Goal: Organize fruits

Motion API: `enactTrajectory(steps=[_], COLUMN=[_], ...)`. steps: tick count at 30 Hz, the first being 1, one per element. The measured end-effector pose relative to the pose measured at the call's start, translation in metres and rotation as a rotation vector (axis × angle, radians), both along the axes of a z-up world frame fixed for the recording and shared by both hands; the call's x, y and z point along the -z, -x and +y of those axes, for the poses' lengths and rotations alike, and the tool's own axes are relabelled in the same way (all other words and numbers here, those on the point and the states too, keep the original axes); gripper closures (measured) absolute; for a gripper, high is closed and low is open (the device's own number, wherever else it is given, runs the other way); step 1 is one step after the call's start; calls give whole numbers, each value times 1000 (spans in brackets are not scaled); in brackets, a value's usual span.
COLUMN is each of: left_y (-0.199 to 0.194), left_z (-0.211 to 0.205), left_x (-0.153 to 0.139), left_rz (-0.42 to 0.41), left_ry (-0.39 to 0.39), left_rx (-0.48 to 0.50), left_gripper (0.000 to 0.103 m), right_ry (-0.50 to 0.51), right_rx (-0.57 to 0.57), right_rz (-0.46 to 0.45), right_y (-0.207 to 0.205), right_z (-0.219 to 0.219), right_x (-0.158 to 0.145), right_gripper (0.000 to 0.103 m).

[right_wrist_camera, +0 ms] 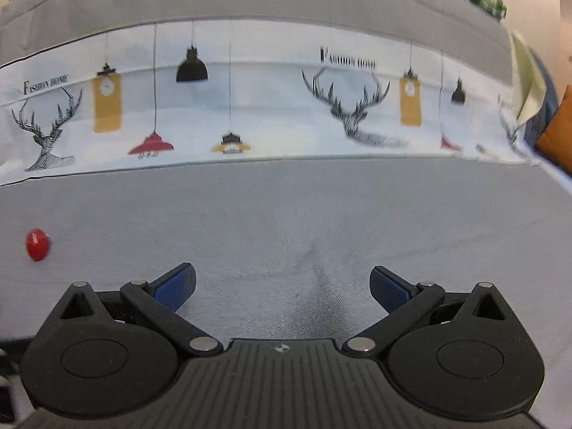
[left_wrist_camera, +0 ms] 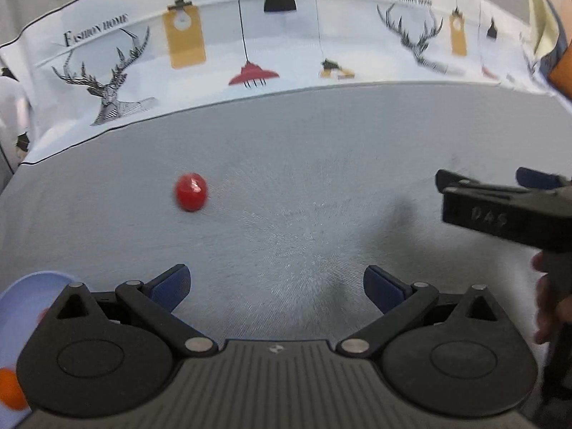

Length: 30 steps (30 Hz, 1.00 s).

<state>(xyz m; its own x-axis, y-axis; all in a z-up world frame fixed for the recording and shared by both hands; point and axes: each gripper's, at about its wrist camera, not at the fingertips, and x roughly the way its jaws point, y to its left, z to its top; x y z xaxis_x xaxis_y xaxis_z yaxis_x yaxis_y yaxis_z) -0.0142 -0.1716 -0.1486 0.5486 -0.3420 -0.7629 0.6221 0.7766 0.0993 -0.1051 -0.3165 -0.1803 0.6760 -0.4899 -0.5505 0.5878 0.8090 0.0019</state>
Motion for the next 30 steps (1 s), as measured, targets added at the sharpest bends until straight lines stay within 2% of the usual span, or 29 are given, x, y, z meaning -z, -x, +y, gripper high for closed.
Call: enactTrajectory(steps=[2,3,5,7,9,11,30], left_y=[-5,-7,-9,-14,-16,-18,-17], left_z=[-9,-12,-12,-14,-13,-11,-13], left_x=[17,23,28,32,39,41,40], left_rz=[-15,-17,-34,-33,-84,-88,-100], left_ry=[-33,-19,51,103,155,180,179], left_rx=[-17,-25,-52,-79,-83,-77,-74], left_gripper=[0,0,0,0,0,0,0], right_ry=[-37,-62,-102,-83,-82,-84,-83], right_rx=[2,-1,-3,-10,-15,-13,-12], right_rz=[6,14,46,40,39,38,30], right_y=[-7,-11,-22,-26,-33,-36,-34], right_z=[-10,-14,-22,-21,-22,-24,-24], right_x=[13,20,32,33,34,35,33], right_gripper=[1,1,1,1,1,1,1])
